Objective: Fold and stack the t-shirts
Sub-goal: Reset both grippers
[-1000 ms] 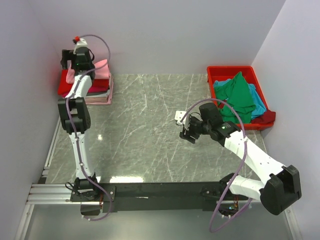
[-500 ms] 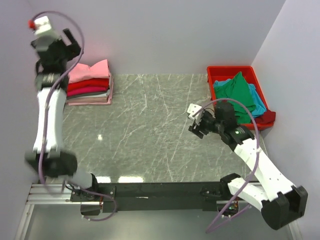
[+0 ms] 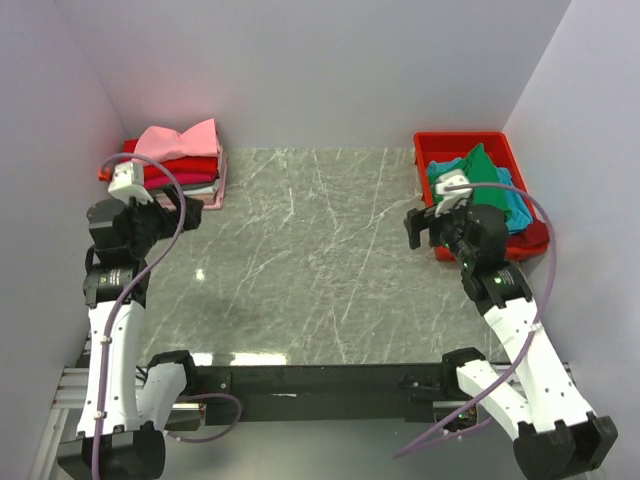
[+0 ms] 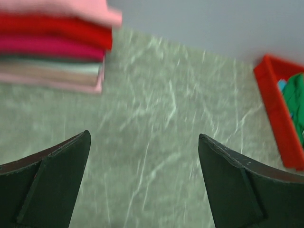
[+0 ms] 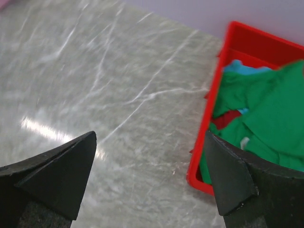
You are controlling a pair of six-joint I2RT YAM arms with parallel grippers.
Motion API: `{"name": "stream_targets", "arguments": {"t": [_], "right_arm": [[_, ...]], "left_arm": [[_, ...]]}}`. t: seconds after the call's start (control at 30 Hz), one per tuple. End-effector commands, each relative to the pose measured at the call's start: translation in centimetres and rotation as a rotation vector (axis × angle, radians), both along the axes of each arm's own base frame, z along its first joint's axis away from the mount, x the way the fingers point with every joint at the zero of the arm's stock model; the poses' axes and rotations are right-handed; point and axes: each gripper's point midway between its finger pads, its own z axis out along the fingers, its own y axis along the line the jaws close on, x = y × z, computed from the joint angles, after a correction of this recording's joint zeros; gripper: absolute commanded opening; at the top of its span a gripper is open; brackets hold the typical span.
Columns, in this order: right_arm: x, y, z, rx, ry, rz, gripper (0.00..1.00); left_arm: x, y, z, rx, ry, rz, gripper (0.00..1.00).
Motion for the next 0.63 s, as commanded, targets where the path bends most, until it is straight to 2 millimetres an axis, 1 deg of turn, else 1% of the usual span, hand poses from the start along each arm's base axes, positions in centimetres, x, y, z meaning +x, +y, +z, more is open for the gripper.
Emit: {"name": "stream_targets", "arguments": {"t": [0.0,0.03,0.07,0.1,0.13,0.17,0.2,0.23,0.3,0.33,0.4,0.43,0.47,0.6], "right_arm": [[0.8,-4.2,6.3,0.269,-0.203,-0.329,1.00],[1.0,-6.1,6.4,0.289,-0.208,-0.451,1.00],[1.1,-6.9,6.3,0.310,-0.200,-0.514,1.00],[1.4,-7.3,5.3,0.292,-0.163,-0.551,1.00],[1.4,-7.9,5.3,0.285,-0.159,-0.584,1.00],[1.4,-8.2,4.9,0.261,-0.151,-0.597,1.00],[1.4,-8.3,4.9,0.257,-0.159,-0.600,1.00],[1.3,-8.5,4.4,0.247,-0.161,-0.601,1.00],[0.7,-8.5,5.2,0.232,-0.216,-0.572,1.00],[0.6,-8.5,4.9,0.231,-0.218,-0.574,1.00],[0.2,-9.2,5.4,0.243,-0.231,-0.605,1.00],[0.2,-9.4,5.5,0.257,-0.233,-0.624,1.00],[0.2,-9.8,5.5,0.250,-0.232,-0.642,1.00],[0.3,-9.9,5.5,0.236,-0.236,-0.626,1.00]], "left_arm": [[-2.0,-0.8,-0.2,0.009,-0.021,-0.033,0.99],[-2.2,-1.0,-0.9,0.003,-0.015,-0.044,0.99],[-2.5,-1.1,-1.1,-0.004,-0.019,-0.046,0.99],[-2.9,-1.3,-1.2,-0.010,-0.028,-0.049,0.99],[-3.0,-1.6,-2.2,-0.020,-0.014,-0.065,1.00],[-3.2,-1.7,-2.5,-0.020,-0.015,-0.071,0.99],[-3.3,-1.8,-3.0,-0.025,-0.005,-0.070,1.00],[-3.3,-1.7,-4.0,-0.029,0.016,-0.069,0.99],[-3.6,-2.0,-4.6,-0.037,0.018,-0.078,0.99],[-3.7,-2.0,-5.5,-0.038,0.032,-0.078,0.99],[-3.9,-1.9,-5.8,-0.037,0.027,-0.067,0.99],[-3.9,-1.8,-6.3,-0.035,0.034,-0.062,1.00],[-4.0,-1.6,-6.3,-0.033,0.027,-0.052,0.99],[-4.1,-1.4,-6.2,-0.020,0.019,-0.039,0.99]]}}
